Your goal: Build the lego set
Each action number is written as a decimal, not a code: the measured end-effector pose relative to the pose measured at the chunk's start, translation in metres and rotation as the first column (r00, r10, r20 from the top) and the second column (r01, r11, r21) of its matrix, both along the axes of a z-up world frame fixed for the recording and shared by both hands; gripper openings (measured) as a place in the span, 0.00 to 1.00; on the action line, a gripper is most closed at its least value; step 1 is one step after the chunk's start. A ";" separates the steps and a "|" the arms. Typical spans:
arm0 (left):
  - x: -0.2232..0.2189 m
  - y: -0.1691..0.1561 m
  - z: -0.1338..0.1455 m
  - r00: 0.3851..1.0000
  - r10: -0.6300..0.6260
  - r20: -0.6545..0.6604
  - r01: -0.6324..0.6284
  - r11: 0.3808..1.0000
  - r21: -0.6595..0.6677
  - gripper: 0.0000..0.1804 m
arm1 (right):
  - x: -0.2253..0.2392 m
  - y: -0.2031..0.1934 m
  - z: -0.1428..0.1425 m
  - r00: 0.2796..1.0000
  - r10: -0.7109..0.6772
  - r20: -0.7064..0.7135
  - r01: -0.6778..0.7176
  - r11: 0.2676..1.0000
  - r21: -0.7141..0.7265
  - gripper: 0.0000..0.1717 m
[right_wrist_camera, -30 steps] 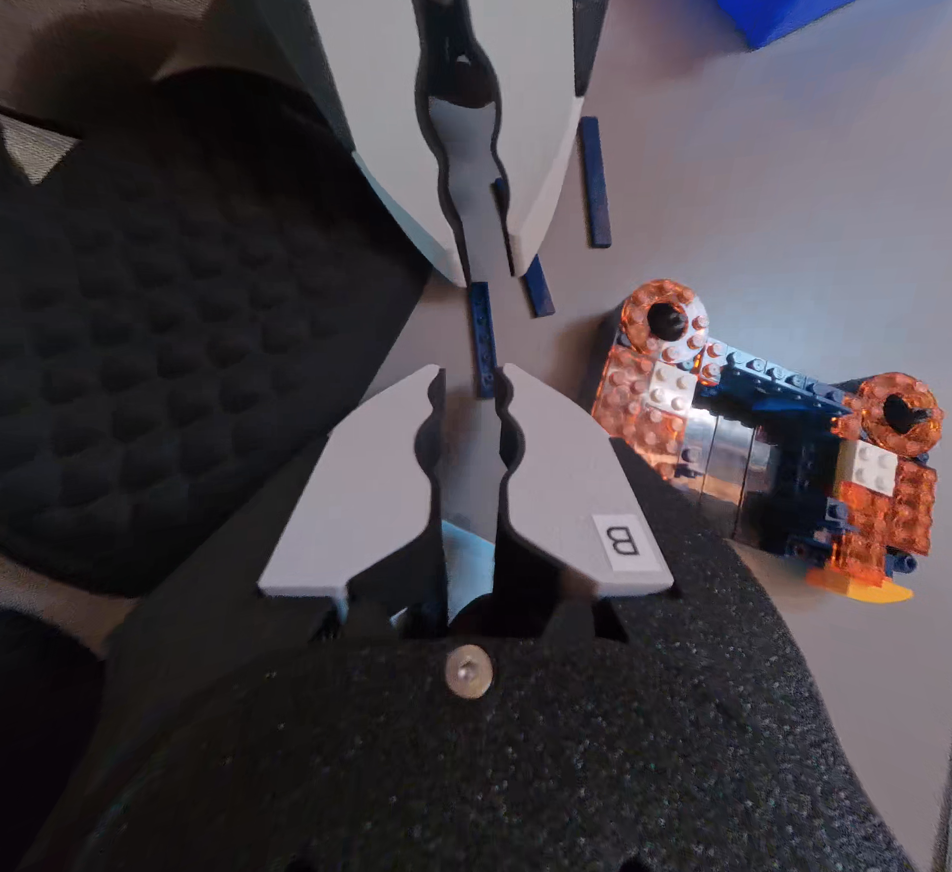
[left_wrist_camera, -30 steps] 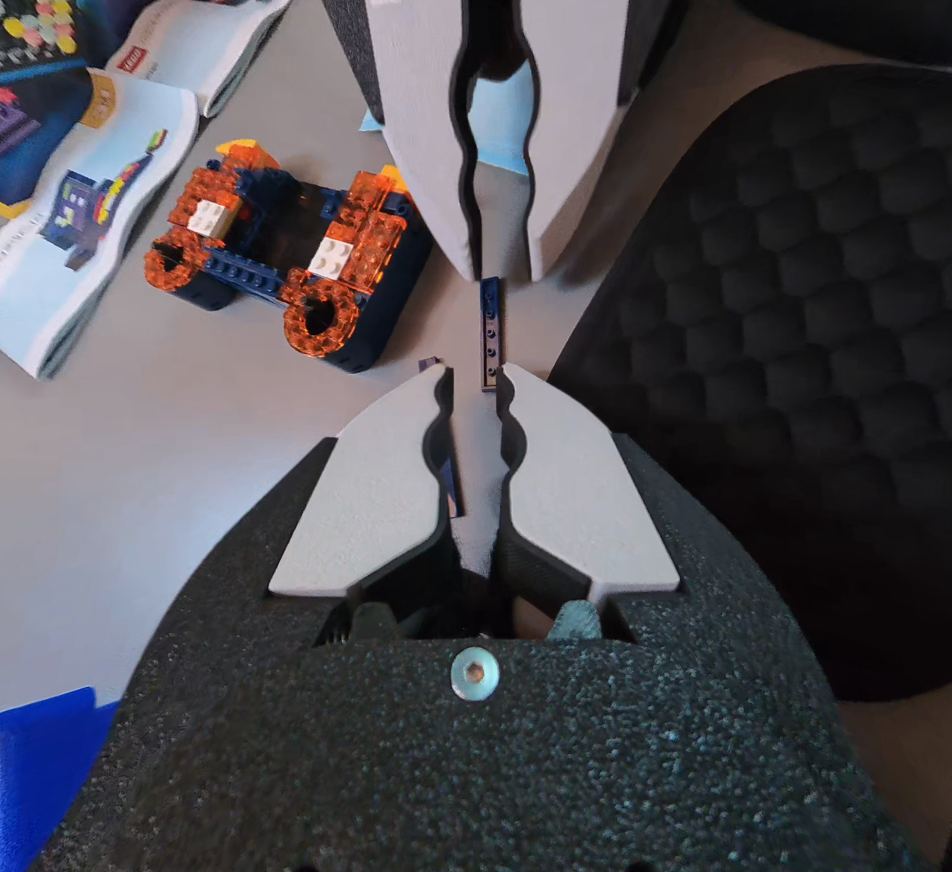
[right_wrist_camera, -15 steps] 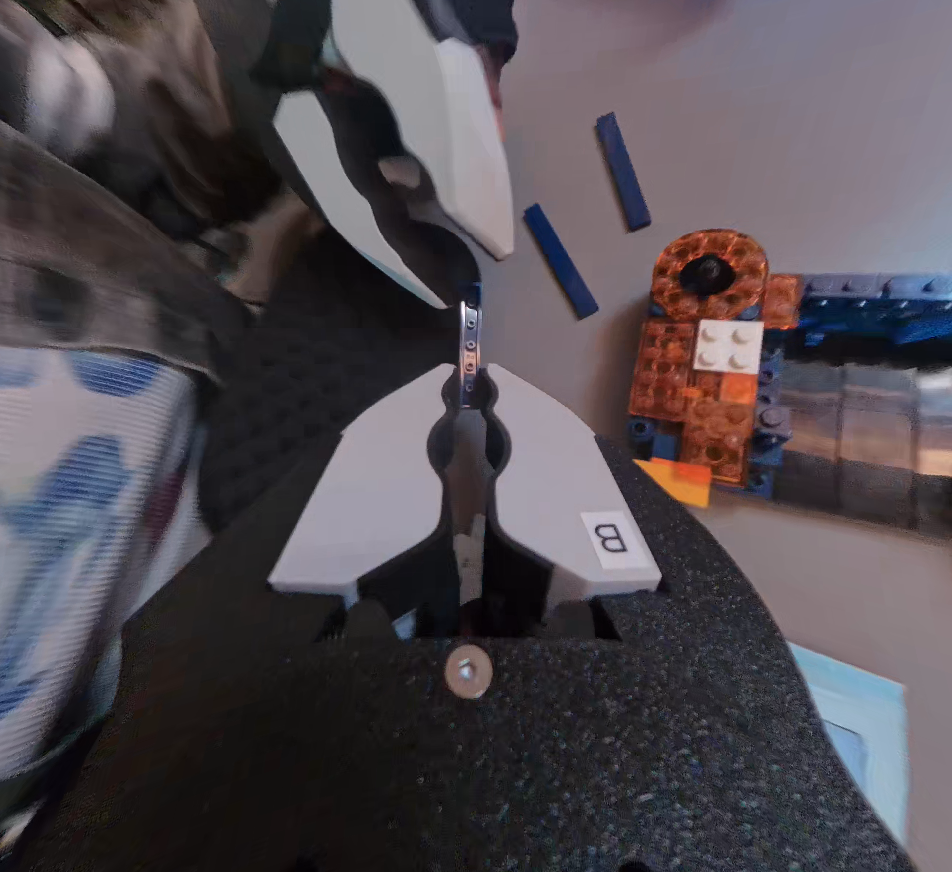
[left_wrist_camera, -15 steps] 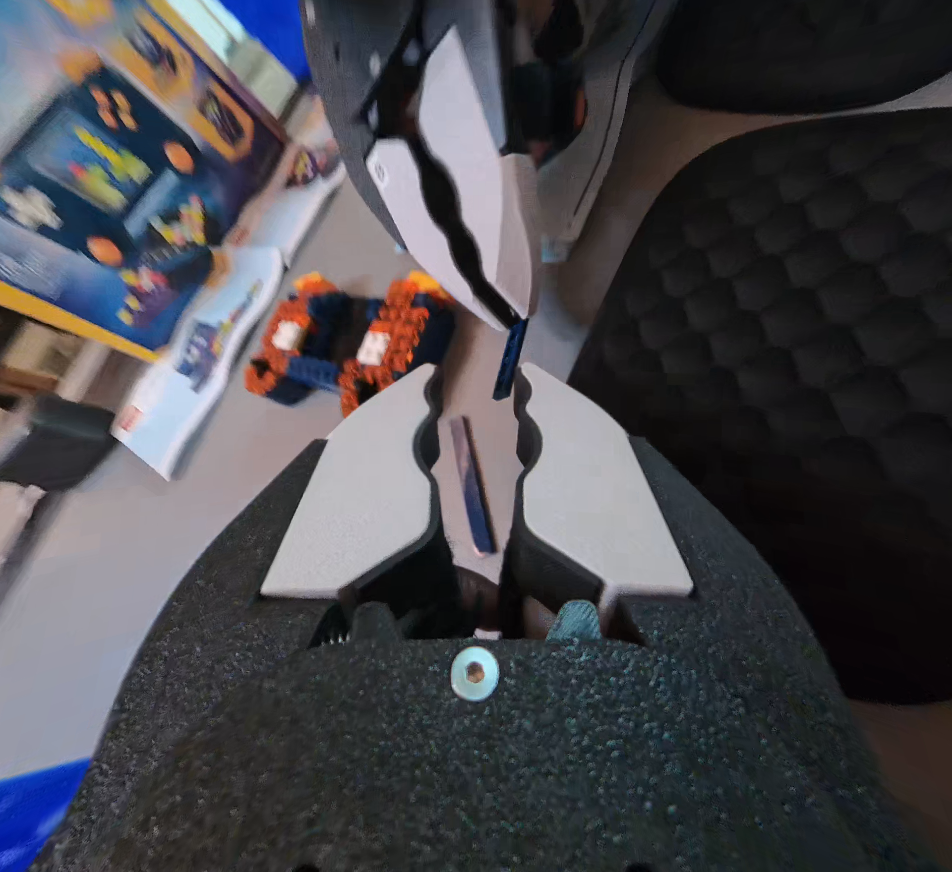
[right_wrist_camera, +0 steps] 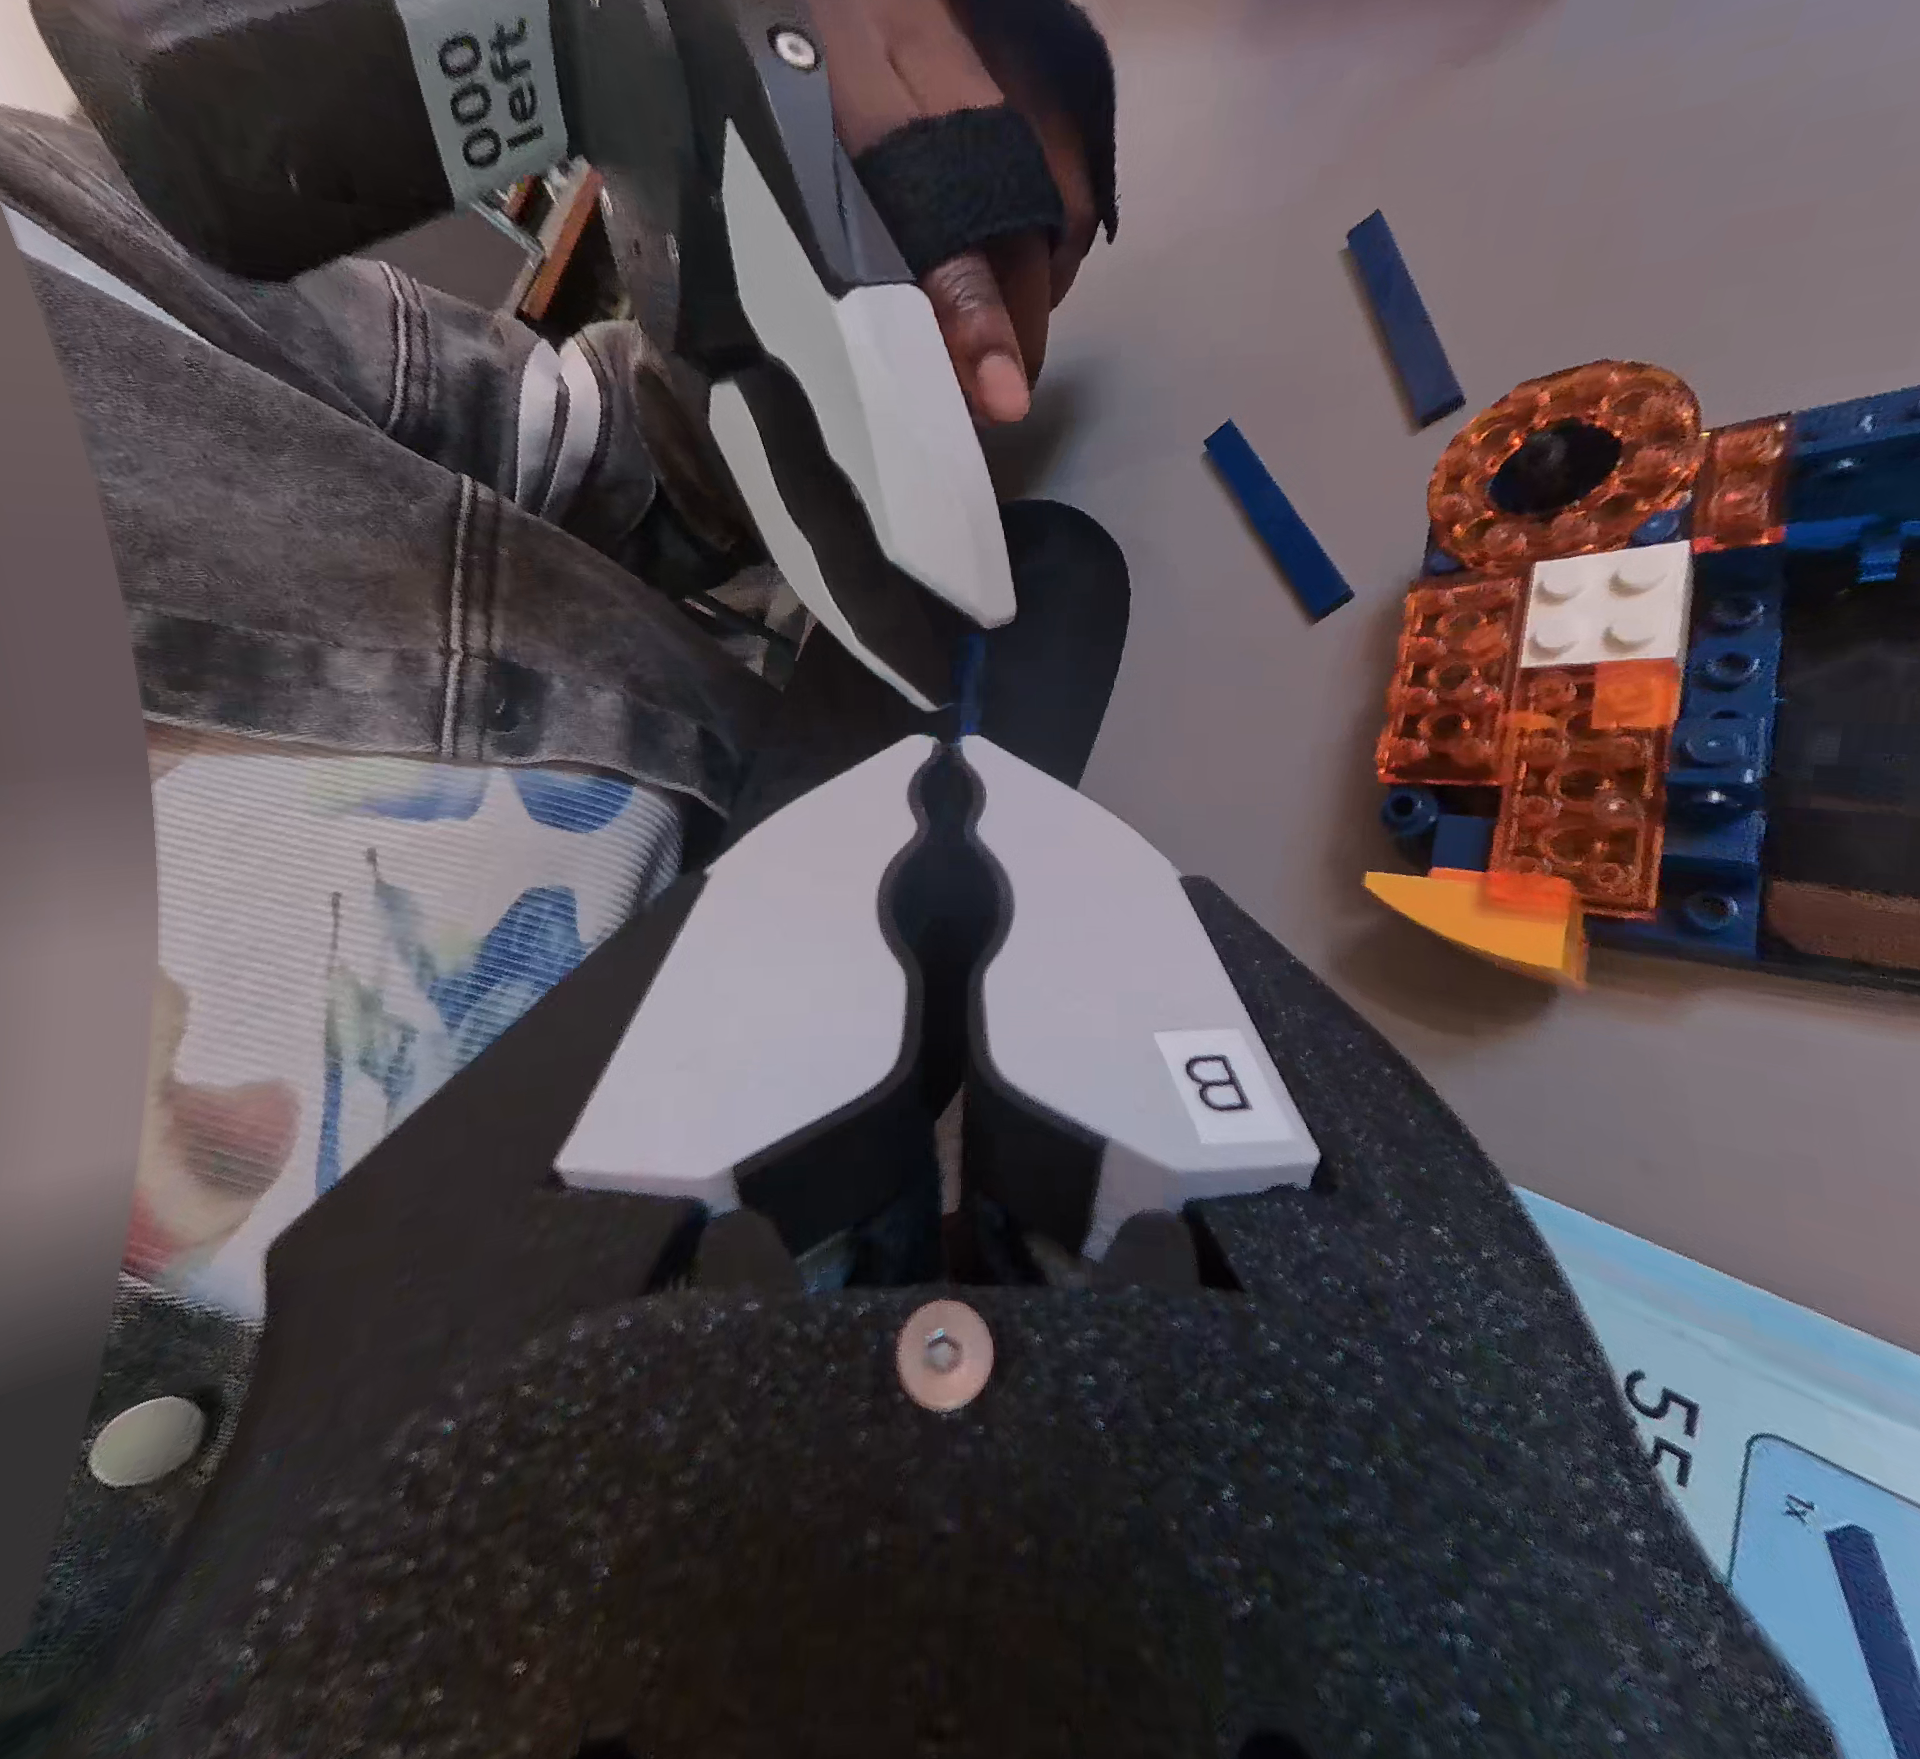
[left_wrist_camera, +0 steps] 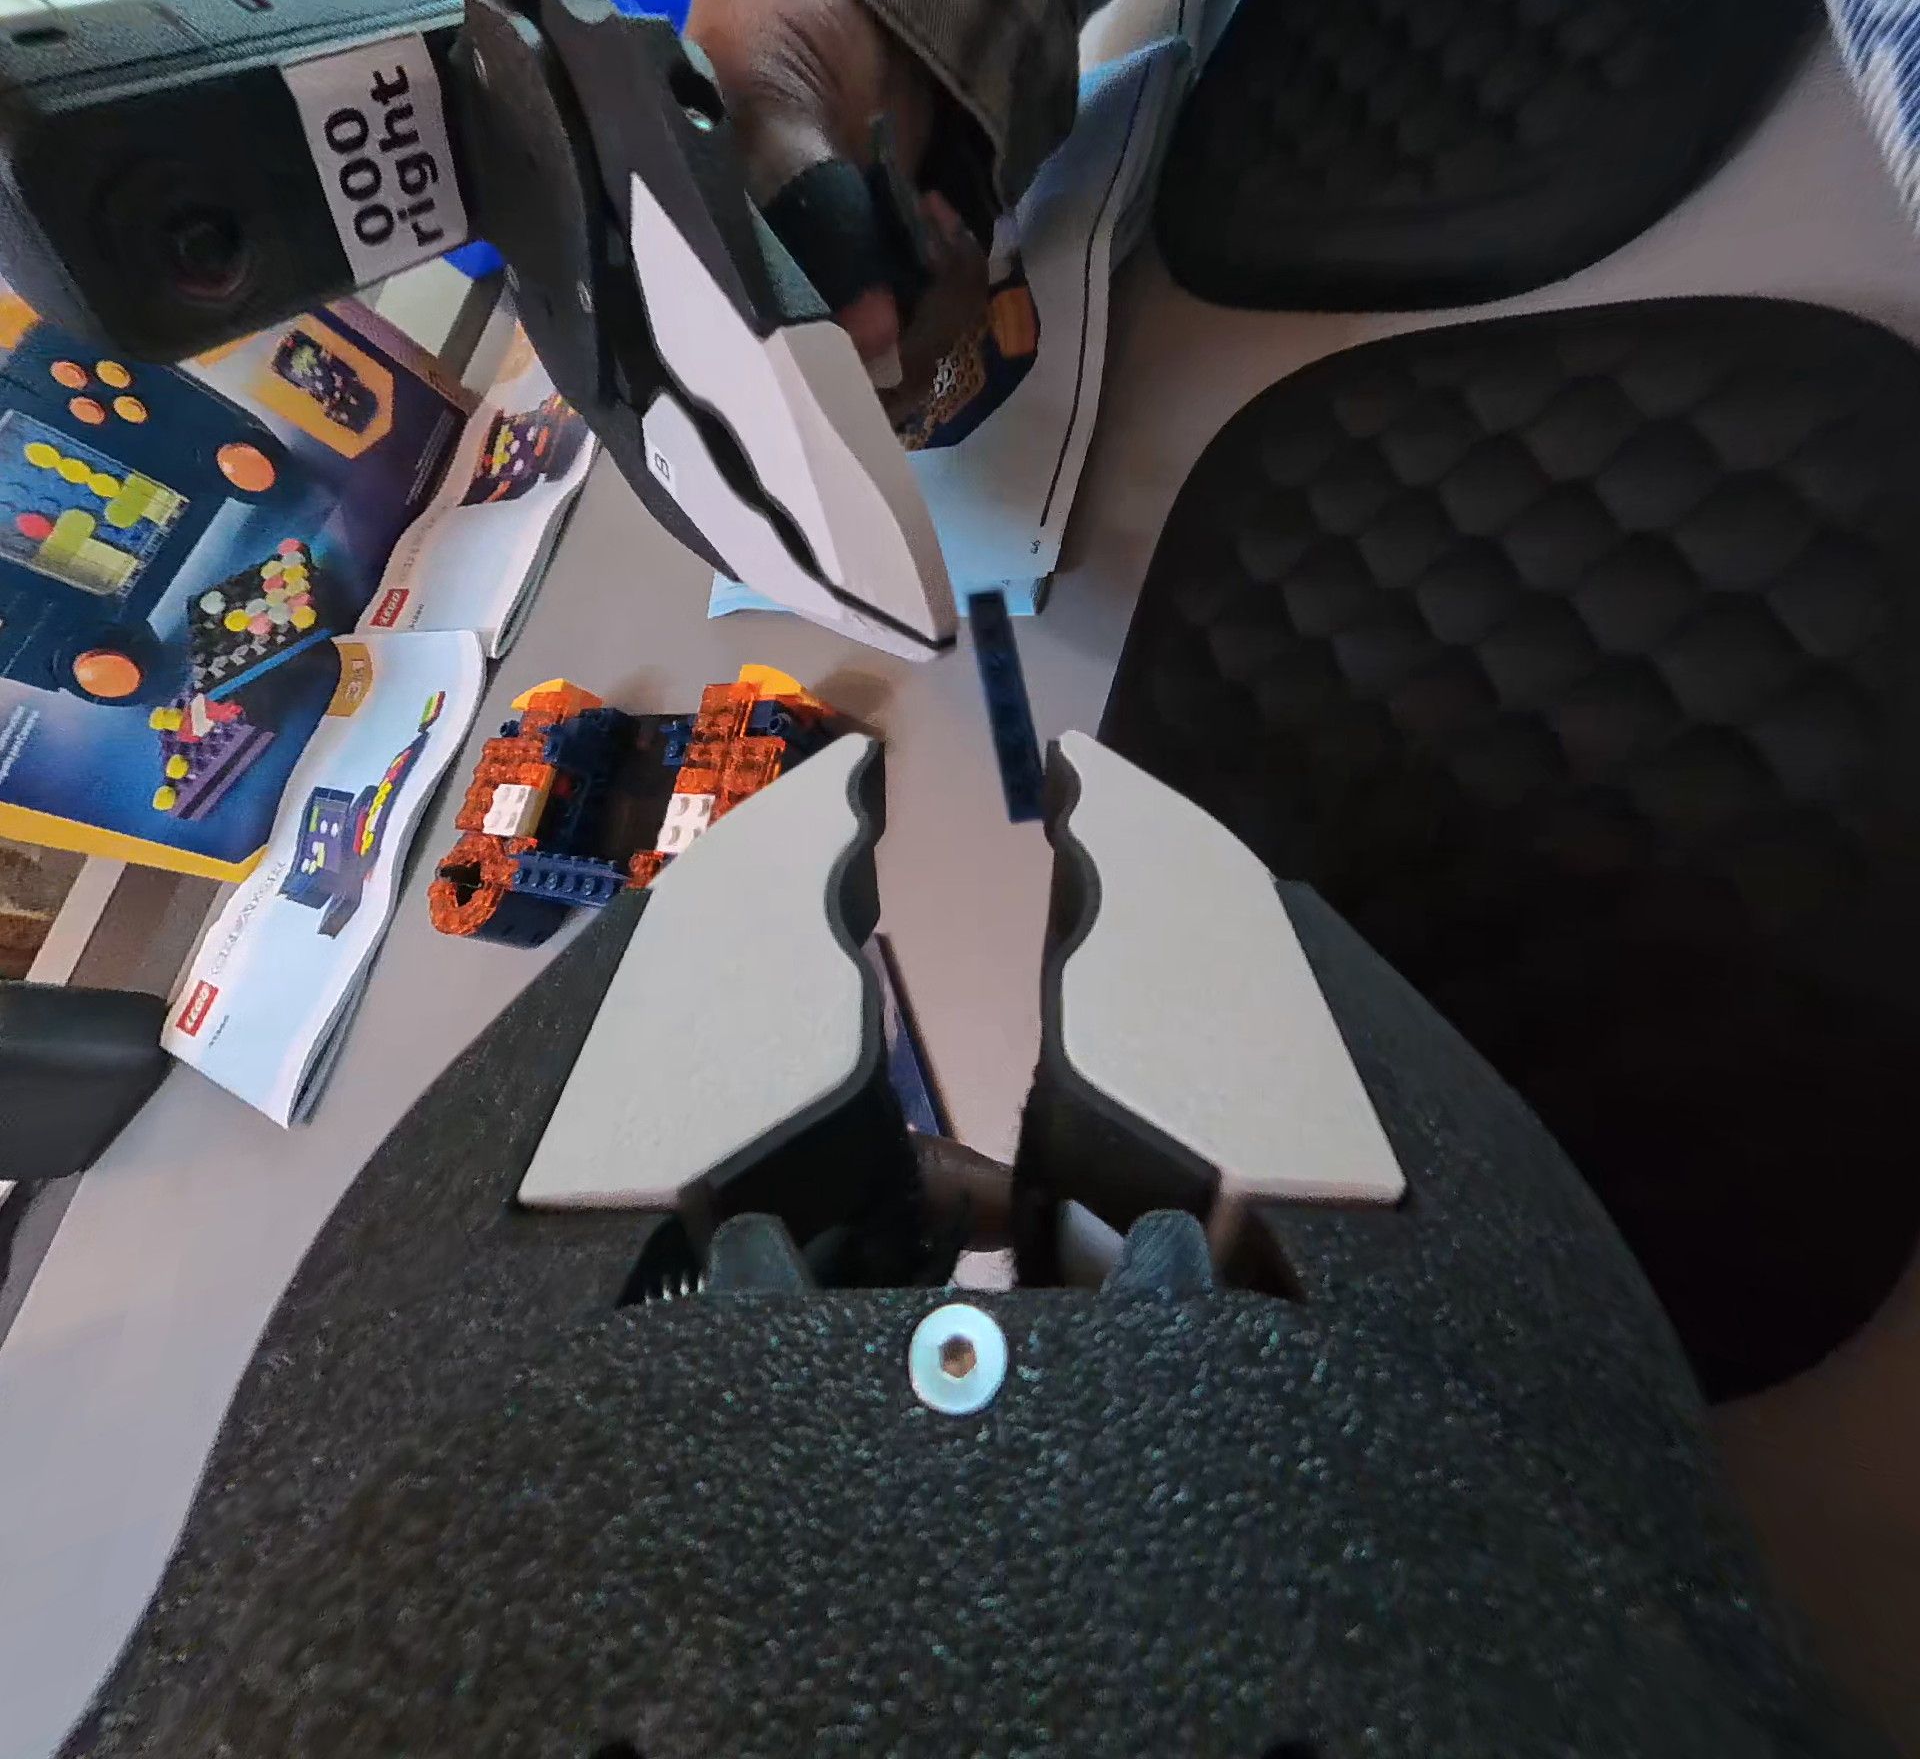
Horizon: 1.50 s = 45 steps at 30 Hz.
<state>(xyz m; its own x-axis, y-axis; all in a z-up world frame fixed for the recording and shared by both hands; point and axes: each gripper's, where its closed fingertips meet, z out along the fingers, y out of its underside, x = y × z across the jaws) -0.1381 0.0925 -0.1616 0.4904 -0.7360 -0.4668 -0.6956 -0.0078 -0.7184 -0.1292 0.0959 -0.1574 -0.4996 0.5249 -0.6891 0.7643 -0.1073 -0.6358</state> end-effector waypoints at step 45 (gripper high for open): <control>0.030 0.002 0.044 0.478 0.411 0.776 0.257 0.779 -0.571 0.01 | 0.015 0.014 0.051 0.758 0.199 -0.621 0.308 0.730 0.610 0.14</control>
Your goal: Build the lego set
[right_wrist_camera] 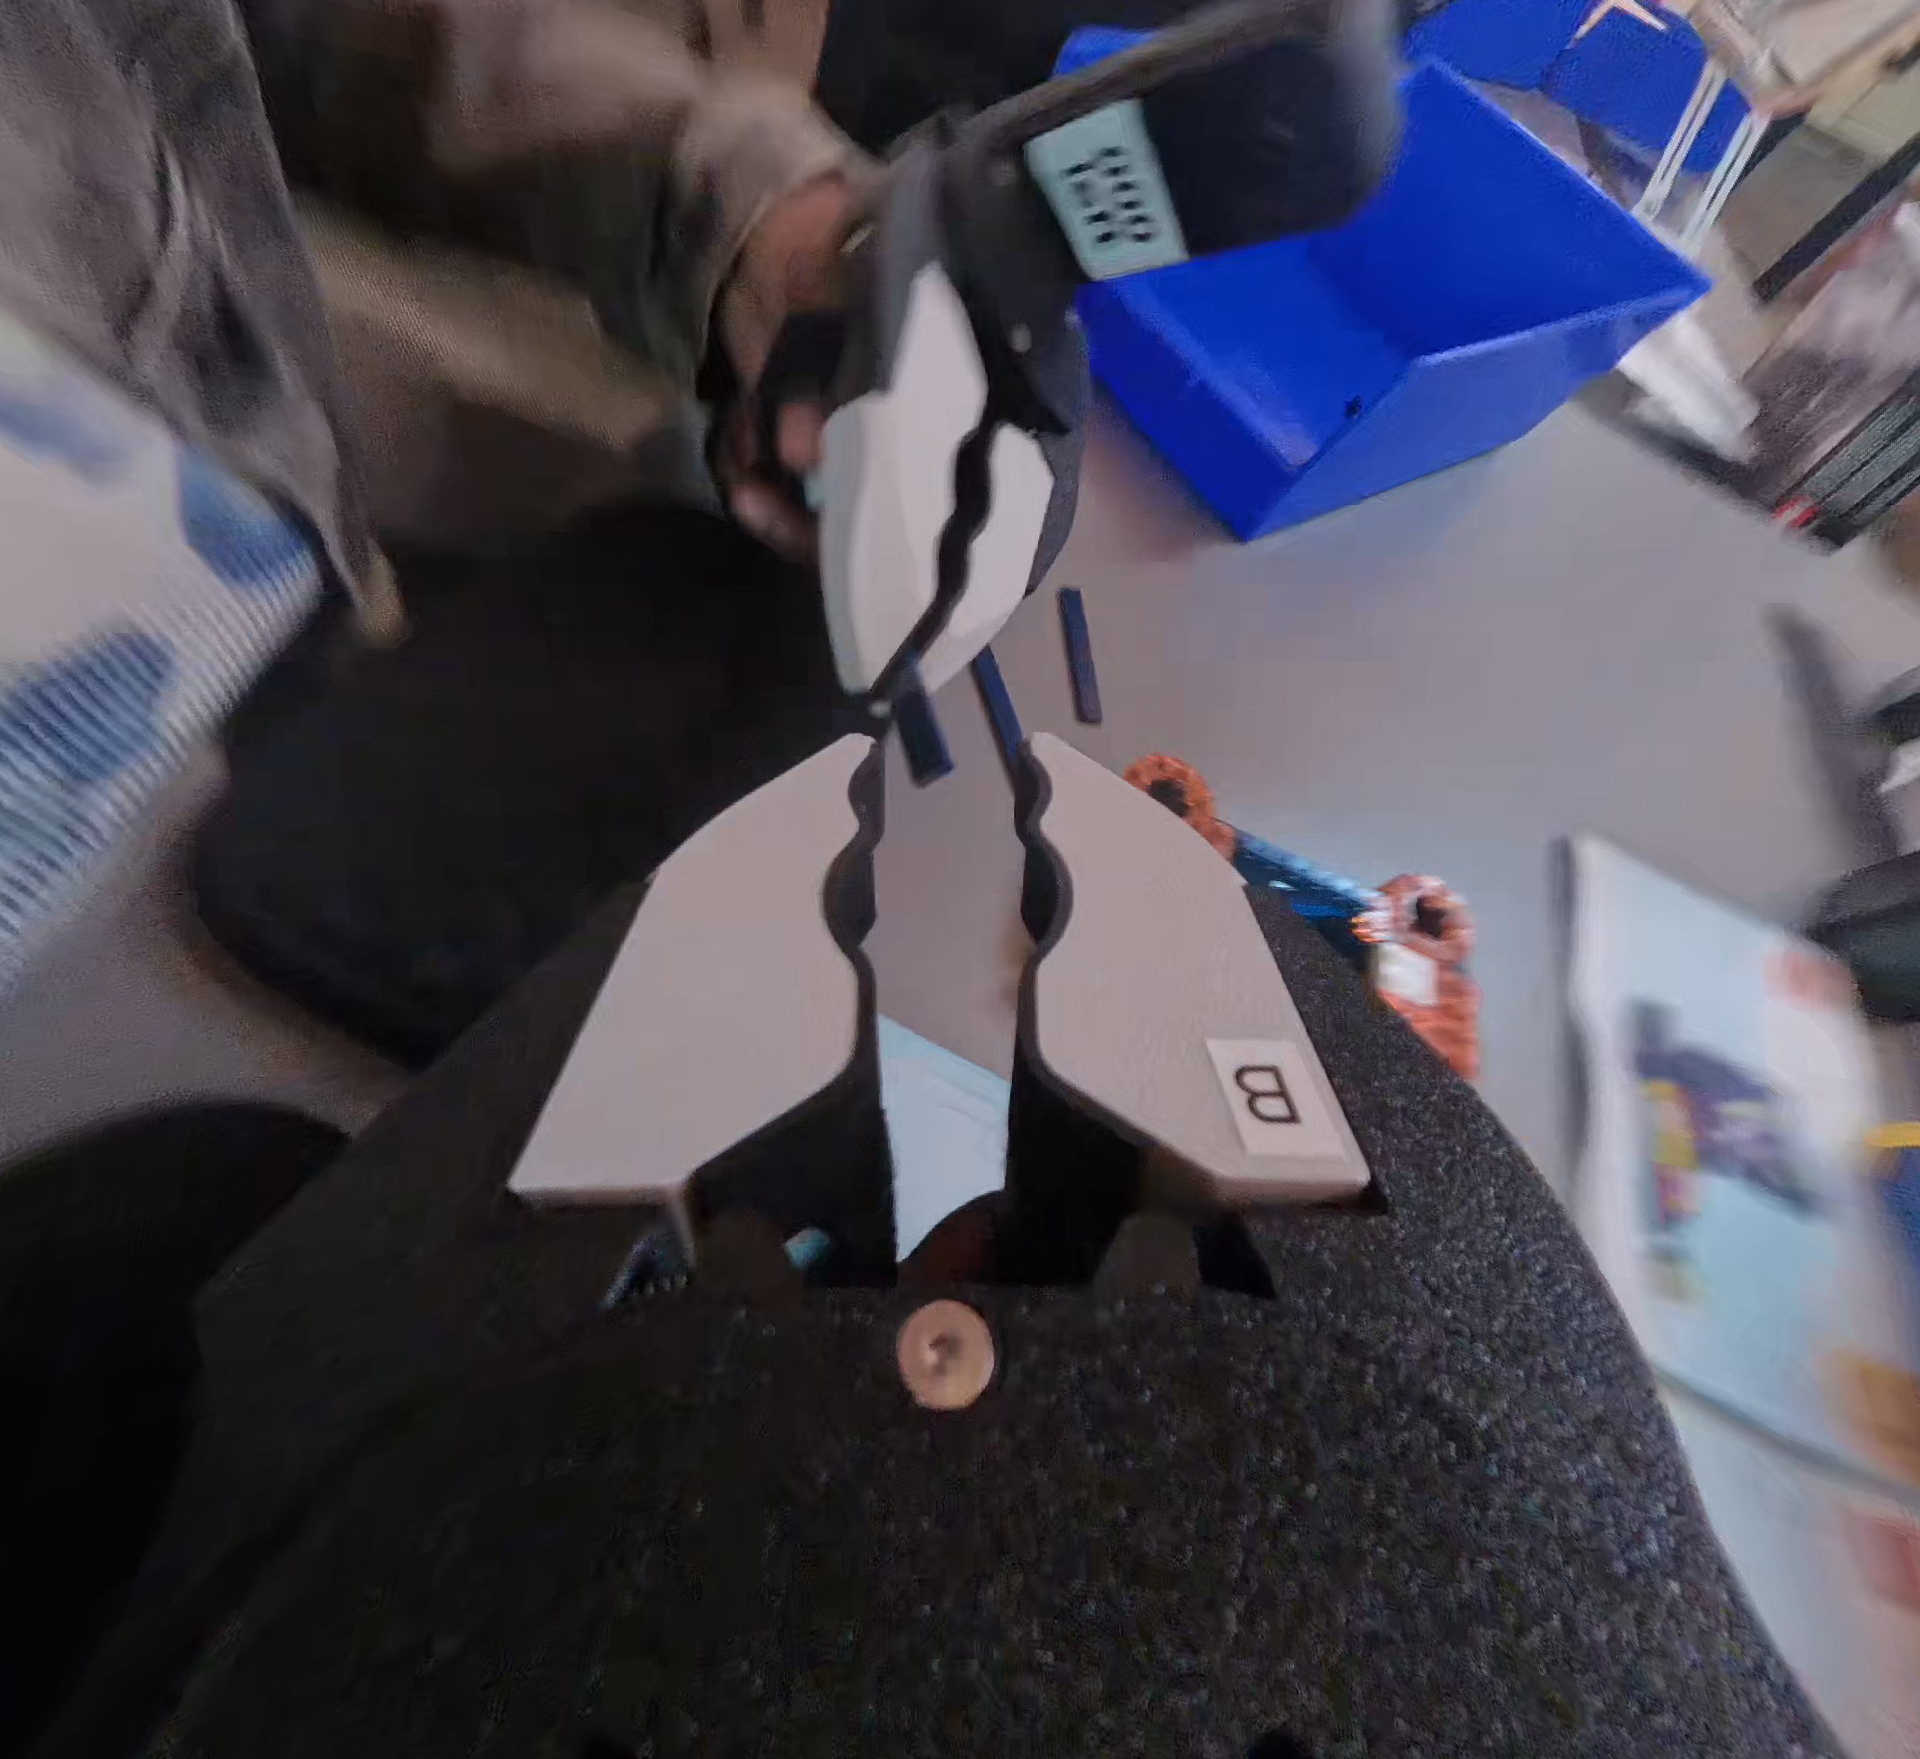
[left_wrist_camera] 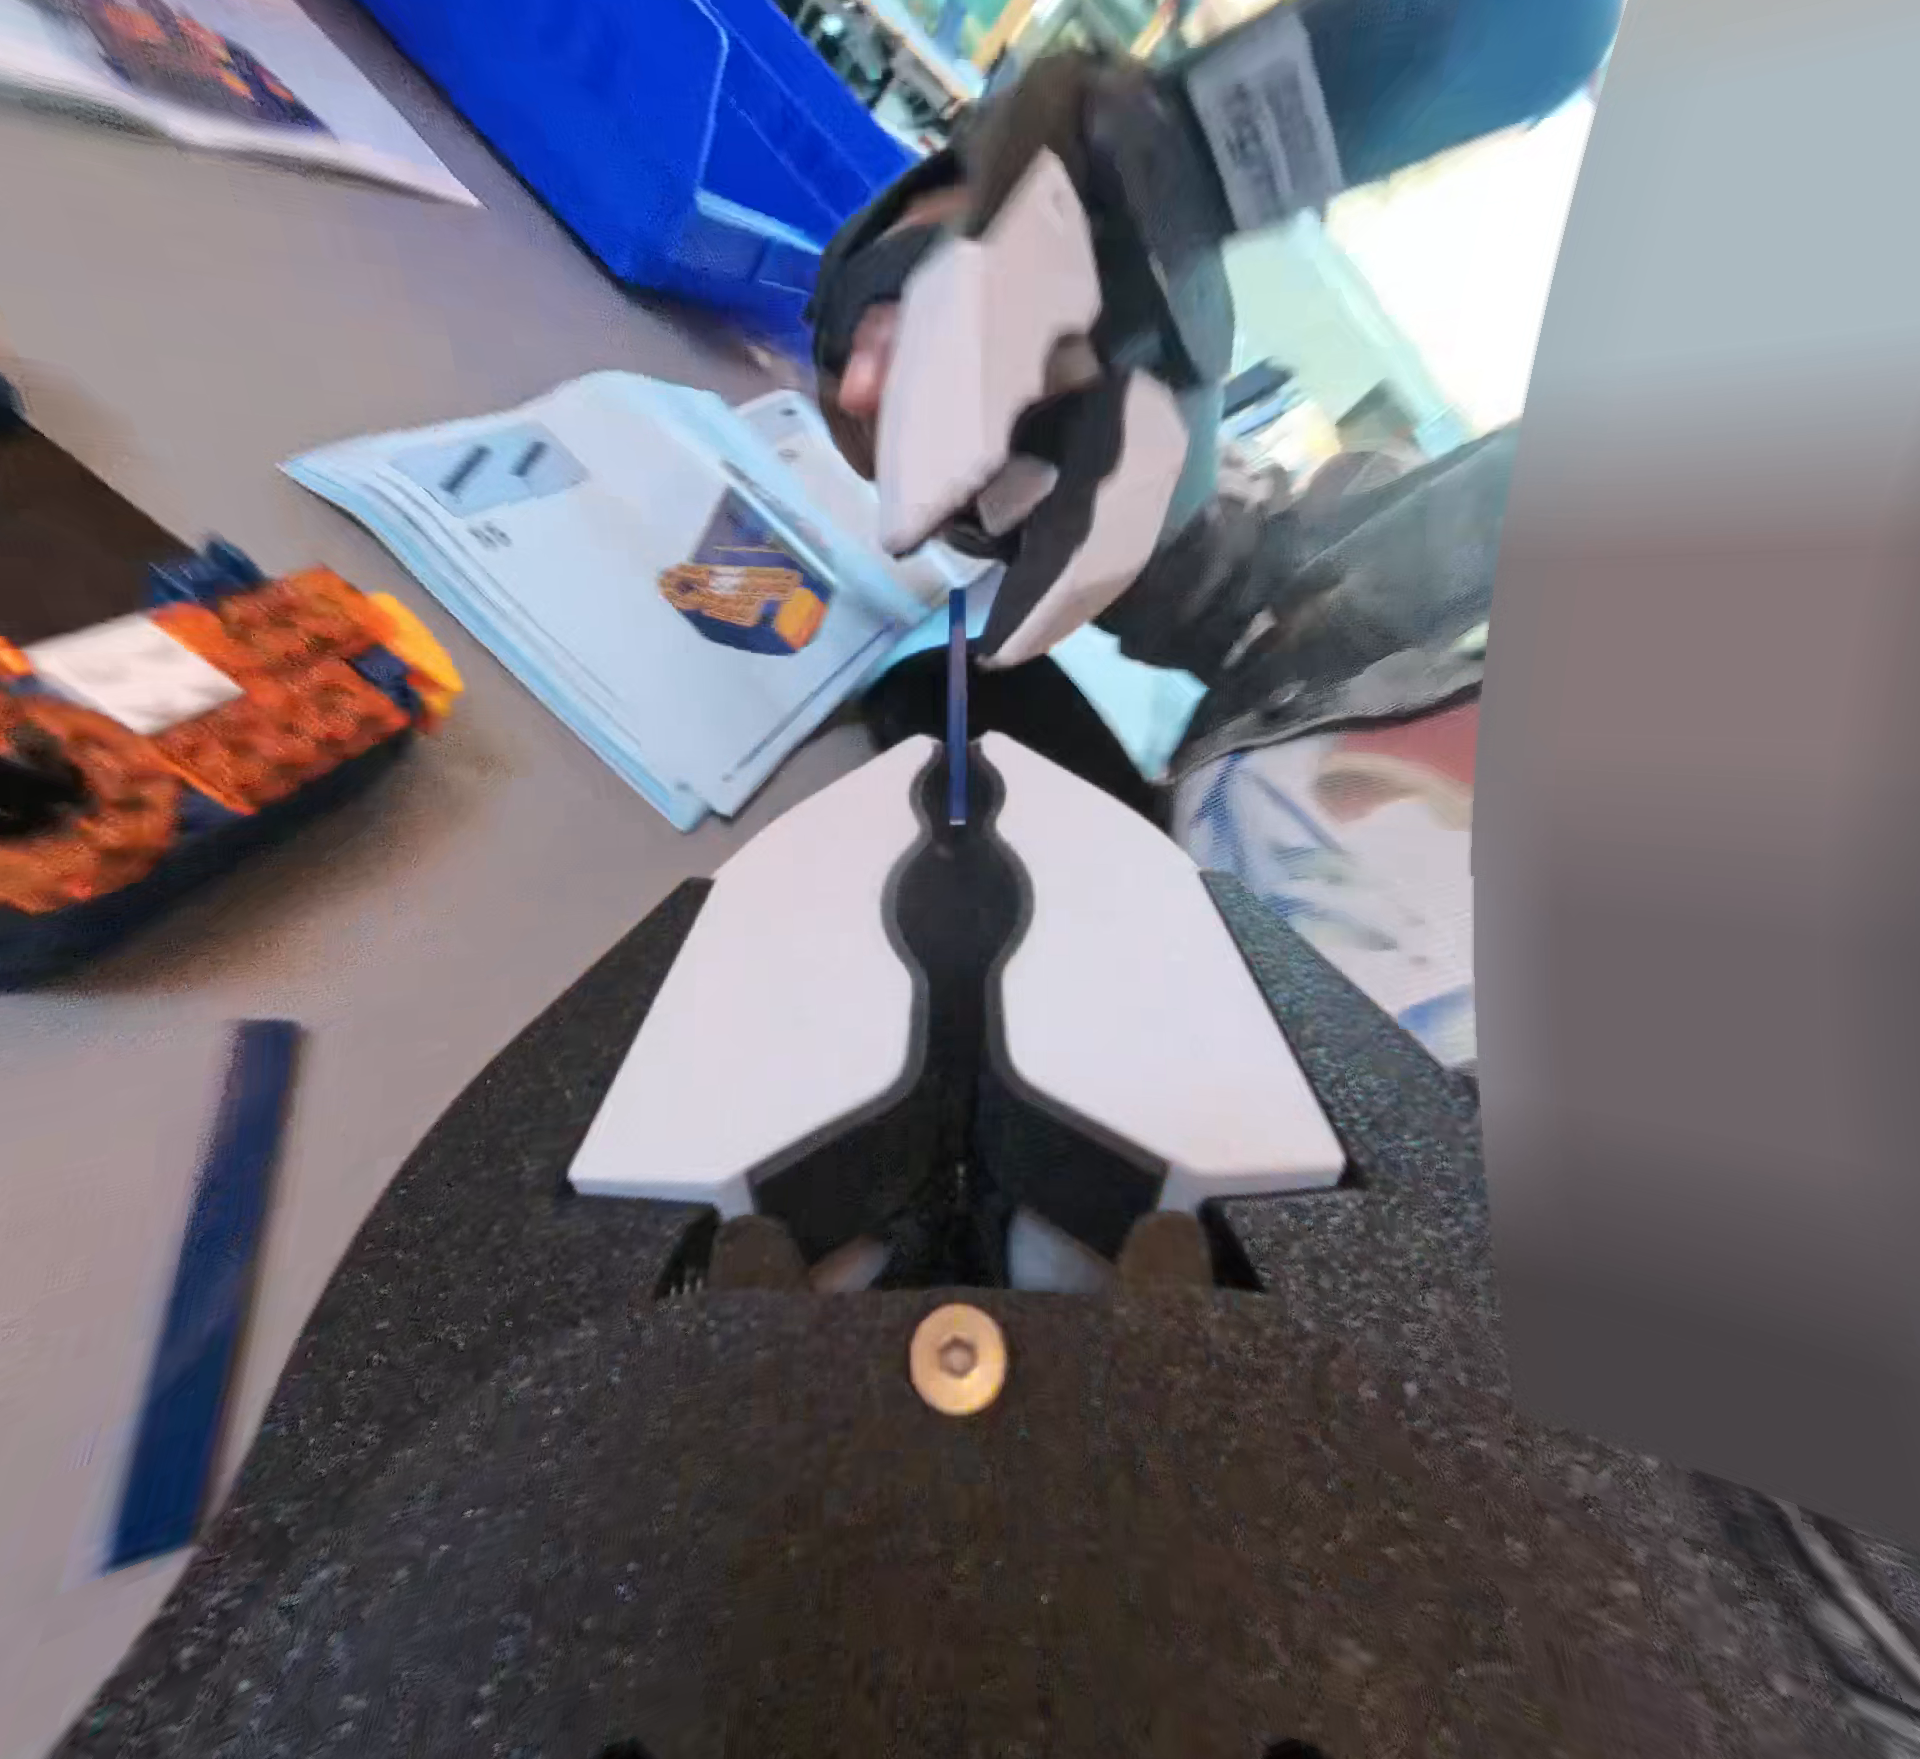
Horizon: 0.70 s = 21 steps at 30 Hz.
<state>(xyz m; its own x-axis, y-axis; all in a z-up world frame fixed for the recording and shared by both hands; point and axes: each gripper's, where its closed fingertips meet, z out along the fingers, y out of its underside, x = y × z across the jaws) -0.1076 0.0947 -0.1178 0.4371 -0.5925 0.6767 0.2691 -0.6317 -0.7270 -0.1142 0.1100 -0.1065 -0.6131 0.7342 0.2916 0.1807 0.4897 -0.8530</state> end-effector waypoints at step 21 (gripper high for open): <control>-0.080 0.017 0.007 0.803 0.519 -0.292 -0.375 0.822 0.429 0.17 | -0.038 0.072 -0.043 0.848 -0.351 0.398 0.447 0.877 -0.179 0.04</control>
<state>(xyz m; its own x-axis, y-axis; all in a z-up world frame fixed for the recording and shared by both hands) -0.1880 0.1120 -0.1108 0.8864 -0.4193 0.1962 0.1162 -0.2086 -0.9711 -0.1521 0.1820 -0.1493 -0.2751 0.9547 -0.1133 0.6163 0.0847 -0.7830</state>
